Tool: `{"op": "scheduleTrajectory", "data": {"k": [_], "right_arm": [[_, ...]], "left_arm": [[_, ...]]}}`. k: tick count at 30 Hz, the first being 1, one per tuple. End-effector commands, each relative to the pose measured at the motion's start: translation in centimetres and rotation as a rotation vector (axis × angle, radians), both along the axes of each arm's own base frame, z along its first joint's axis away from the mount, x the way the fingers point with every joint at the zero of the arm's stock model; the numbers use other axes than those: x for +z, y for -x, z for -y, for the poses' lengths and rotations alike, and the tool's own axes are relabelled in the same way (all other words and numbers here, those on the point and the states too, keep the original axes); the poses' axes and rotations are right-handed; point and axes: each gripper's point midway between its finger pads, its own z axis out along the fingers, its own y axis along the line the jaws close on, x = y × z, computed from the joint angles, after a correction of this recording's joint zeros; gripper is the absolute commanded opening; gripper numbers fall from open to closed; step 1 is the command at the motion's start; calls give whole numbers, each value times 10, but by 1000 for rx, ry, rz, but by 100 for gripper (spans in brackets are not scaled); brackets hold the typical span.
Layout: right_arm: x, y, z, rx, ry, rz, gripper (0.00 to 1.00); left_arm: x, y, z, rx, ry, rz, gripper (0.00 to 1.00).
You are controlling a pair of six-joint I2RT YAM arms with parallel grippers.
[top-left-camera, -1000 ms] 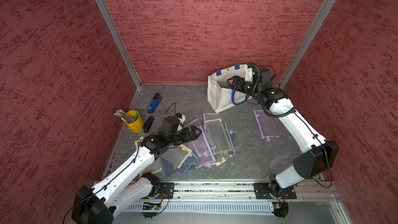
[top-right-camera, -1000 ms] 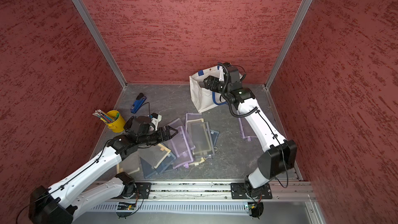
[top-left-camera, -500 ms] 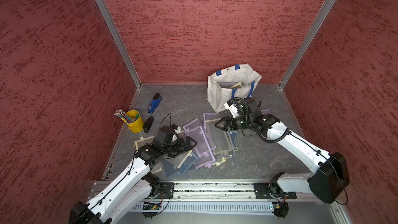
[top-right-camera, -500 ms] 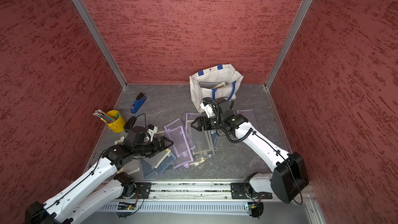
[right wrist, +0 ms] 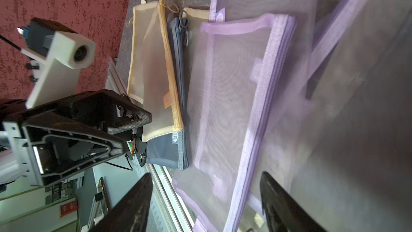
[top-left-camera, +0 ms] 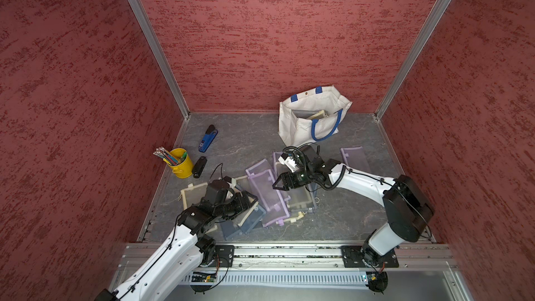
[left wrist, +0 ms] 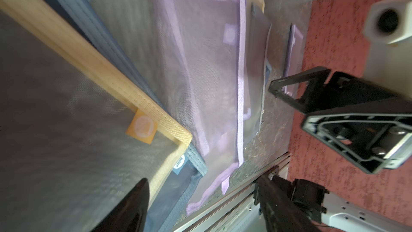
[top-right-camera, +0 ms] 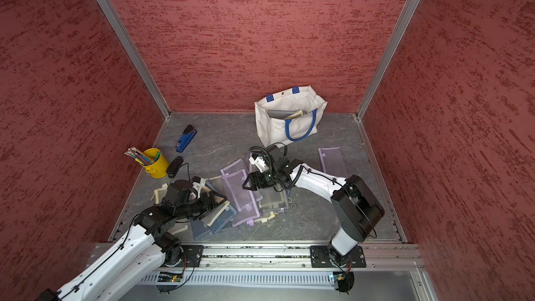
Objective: Put the pencil pouch into the canvas bag
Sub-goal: Pick up the pencil pouch.
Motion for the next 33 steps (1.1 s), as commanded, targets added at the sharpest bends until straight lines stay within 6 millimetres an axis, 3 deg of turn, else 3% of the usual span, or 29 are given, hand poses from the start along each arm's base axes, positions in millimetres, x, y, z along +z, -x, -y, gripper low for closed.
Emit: {"op": "scheduleTrajectory", "data": {"k": [1,13,19,25,30,33], "right_arm": [[0,-12,-14,-8,-26,36,73],[-23,-15,-18,-22,9,29,69],[-33,-14,-23,-21,-3,5,66],[-42,-12,-25,-7,13,-10,56],[-40,-11,-29,1,-12,-15,48],[-37,-10,-31,4,-26,-16,44]], "left_arm": [[3,-8,-1,15,13,28,70],[-19,-56,0,46,43,34,64],[-31,-65,10,12,68,18,59],[-40,-67,18,-10,78,11,56],[-48,-66,26,-29,83,-2,48],[-48,-67,33,-42,92,2,32]]}}
